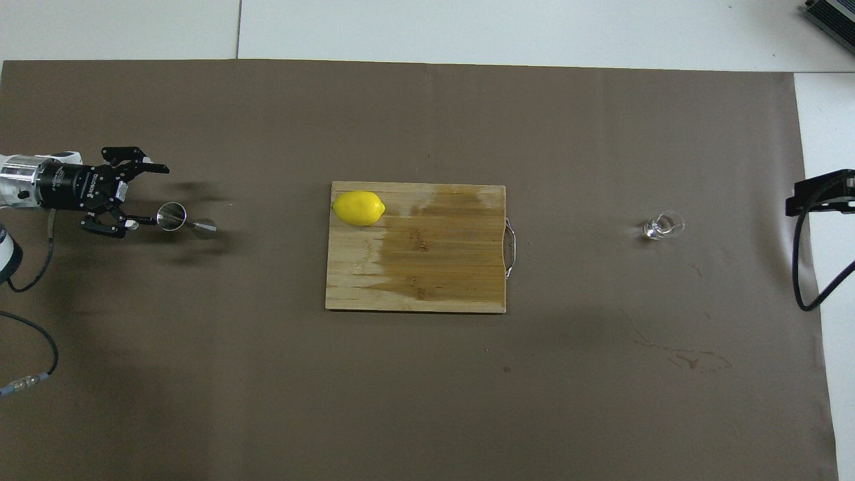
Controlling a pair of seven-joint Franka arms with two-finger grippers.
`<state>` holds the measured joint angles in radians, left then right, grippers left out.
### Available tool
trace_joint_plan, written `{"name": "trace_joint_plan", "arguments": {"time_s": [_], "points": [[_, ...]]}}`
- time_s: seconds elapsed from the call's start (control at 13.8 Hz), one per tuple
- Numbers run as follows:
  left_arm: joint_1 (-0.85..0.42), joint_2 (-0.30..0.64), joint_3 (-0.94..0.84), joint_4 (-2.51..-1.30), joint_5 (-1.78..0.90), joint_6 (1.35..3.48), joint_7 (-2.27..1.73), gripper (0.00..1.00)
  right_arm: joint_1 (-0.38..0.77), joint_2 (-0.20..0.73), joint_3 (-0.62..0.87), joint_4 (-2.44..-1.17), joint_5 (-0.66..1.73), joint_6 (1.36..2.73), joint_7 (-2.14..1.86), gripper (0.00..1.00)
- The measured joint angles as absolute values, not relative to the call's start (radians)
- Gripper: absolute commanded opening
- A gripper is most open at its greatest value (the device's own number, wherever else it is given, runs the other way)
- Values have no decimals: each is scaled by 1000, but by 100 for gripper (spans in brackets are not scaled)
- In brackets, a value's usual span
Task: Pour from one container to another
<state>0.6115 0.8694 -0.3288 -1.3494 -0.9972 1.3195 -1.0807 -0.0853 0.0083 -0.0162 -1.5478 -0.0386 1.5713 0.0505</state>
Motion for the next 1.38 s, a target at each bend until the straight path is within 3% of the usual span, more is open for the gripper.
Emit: {"name": "trace_joint_plan", "arguments": {"time_s": [1.38], "points": [[664, 873, -391, -1414, -999, 1340, -940, 100, -85, 8, -16, -1548, -39, 1571, 51, 100]]}}
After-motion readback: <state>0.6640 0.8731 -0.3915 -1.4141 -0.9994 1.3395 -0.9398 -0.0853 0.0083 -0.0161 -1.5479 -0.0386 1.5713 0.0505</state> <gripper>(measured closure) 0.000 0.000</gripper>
